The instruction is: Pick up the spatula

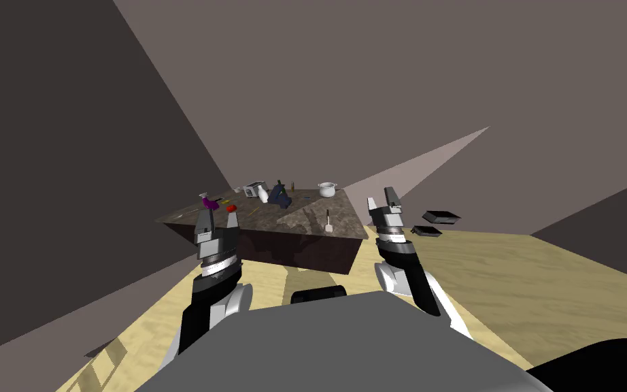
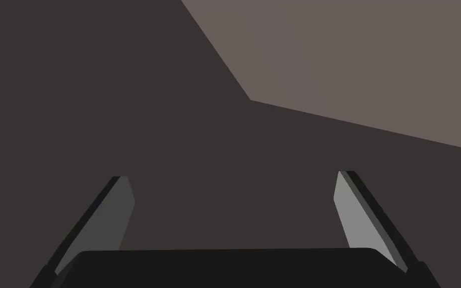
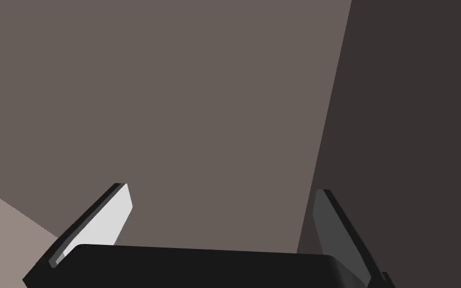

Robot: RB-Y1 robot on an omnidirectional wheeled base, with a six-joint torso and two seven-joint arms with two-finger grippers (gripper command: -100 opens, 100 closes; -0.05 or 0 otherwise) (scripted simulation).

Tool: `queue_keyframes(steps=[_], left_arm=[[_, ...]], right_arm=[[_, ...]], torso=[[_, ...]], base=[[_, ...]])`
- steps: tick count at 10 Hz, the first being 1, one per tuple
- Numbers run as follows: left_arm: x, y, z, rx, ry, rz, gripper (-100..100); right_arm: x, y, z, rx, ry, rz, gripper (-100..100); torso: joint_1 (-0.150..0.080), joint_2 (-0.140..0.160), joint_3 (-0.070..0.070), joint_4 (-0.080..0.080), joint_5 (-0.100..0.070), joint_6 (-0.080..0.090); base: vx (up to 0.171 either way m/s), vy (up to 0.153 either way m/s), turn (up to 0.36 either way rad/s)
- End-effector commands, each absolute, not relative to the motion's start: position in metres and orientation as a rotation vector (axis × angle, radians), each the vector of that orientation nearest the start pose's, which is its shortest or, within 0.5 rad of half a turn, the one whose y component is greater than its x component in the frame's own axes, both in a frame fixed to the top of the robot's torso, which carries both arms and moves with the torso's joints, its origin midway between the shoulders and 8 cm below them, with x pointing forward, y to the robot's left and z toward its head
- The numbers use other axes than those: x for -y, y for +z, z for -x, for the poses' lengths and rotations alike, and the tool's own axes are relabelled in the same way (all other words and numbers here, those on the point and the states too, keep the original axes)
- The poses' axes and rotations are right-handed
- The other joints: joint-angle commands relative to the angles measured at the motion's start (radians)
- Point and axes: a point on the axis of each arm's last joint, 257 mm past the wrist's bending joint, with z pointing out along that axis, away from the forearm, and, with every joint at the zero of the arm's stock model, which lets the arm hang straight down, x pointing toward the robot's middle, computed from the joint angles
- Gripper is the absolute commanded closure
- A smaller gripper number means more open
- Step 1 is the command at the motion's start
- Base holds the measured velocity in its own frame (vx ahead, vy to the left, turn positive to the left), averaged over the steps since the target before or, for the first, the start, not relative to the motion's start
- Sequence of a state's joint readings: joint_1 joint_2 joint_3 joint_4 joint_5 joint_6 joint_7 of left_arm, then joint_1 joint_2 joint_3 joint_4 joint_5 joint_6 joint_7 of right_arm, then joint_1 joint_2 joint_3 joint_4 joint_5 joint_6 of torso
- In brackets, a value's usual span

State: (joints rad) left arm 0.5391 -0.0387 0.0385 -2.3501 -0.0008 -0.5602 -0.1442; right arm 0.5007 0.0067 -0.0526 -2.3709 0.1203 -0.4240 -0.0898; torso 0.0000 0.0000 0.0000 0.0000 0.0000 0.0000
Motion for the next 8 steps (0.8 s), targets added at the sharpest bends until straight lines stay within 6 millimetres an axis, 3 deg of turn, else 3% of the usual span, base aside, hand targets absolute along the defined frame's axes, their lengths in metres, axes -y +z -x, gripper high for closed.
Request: queue_keyframes(steps=[1, 8], left_arm=[[-0.294, 0.054, -0.313, -0.549, -1.129, 0.551, 0], [-0.294, 0.054, -0.313, -0.549, -1.129, 0.551, 0]], right_arm=[[0.281, 0.045, -0.339, -0.669, 1.254, -0.599, -100], [0.285, 0.010, -0.353, -0.829, 1.259, -0.591, -100]], torso=[[0.000, 0.000, 0.000, 0.000, 0.000, 0.000], [-0.002, 0.005, 0.003, 0.001, 0.000, 0.000]], base=[[-0.023, -0.008, 0.015], [-0.064, -0.018, 0.038]])
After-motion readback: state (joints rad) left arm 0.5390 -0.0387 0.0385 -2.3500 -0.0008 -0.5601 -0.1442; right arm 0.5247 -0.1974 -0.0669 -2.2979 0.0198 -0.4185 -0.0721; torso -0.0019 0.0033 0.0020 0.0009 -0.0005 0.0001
